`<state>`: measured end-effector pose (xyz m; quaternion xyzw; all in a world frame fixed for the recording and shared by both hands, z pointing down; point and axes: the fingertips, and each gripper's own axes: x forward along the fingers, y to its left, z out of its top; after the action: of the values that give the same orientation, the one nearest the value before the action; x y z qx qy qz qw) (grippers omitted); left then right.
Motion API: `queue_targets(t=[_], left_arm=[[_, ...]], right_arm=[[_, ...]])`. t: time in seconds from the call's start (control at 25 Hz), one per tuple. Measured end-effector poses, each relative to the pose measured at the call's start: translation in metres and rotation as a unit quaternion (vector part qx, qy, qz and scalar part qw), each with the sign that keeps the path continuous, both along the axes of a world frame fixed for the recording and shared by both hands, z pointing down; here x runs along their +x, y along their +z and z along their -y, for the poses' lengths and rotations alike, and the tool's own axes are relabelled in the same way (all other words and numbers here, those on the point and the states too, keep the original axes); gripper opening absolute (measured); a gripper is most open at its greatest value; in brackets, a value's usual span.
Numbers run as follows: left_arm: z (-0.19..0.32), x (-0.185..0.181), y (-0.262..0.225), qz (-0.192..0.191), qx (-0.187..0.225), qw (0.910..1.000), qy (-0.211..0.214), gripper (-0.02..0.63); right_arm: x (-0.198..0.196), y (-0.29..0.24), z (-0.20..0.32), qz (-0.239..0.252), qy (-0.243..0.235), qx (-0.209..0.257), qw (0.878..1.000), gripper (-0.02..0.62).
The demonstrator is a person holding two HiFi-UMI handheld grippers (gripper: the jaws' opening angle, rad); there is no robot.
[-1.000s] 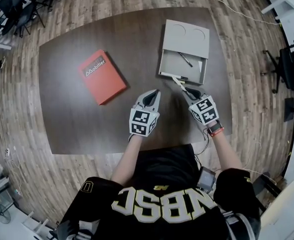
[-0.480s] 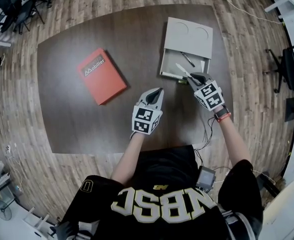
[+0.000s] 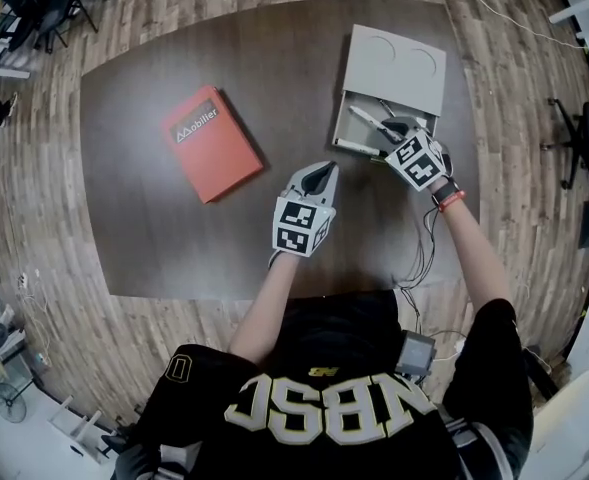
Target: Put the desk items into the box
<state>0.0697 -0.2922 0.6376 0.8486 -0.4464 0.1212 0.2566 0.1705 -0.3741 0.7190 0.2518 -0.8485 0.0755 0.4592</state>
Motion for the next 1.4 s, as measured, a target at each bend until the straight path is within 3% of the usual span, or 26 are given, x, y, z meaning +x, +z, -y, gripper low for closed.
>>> queue_targets(t=[0.52, 0.64, 0.92, 1.12, 1.24, 1.4], left_arm=[[0.001, -0.011, 0.0, 0.0, -0.001, 0.9999, -0.012, 0.015], [0.0, -0.011, -0.004, -0.001, 0.003, 0.9999, -0.01, 0.015], [0.001, -0.019, -0.033, -0.003, 0.033, 0.9994, -0.008, 0.015], [0.003, -0.033, -0.071, -0.002, 0.083, 0.9962, -0.025, 0.015], [0.001, -0.036, -0.103, -0.002, 0.123, 0.9919, -0.031, 0.015], [-0.009, -0.032, -0.14, -0.006, 0.165, 0.986, -0.023, 0.015]], right_arm=[[0.0, 0.025, 0.009, -0.025, 0.006, -0.017, 1.0, 0.065], [0.002, 0.023, 0.01, -0.031, 0.017, -0.018, 0.999, 0.129], [0.003, -0.031, -0.002, 0.024, 0.081, 0.017, 0.996, 0.119], [0.028, -0.092, -0.019, 0.095, 0.203, 0.064, 0.972, 0.101], [0.044, -0.128, -0.042, 0.141, 0.271, 0.095, 0.947, 0.07], [0.045, -0.175, -0.078, 0.209, 0.325, 0.134, 0.913, 0.04]])
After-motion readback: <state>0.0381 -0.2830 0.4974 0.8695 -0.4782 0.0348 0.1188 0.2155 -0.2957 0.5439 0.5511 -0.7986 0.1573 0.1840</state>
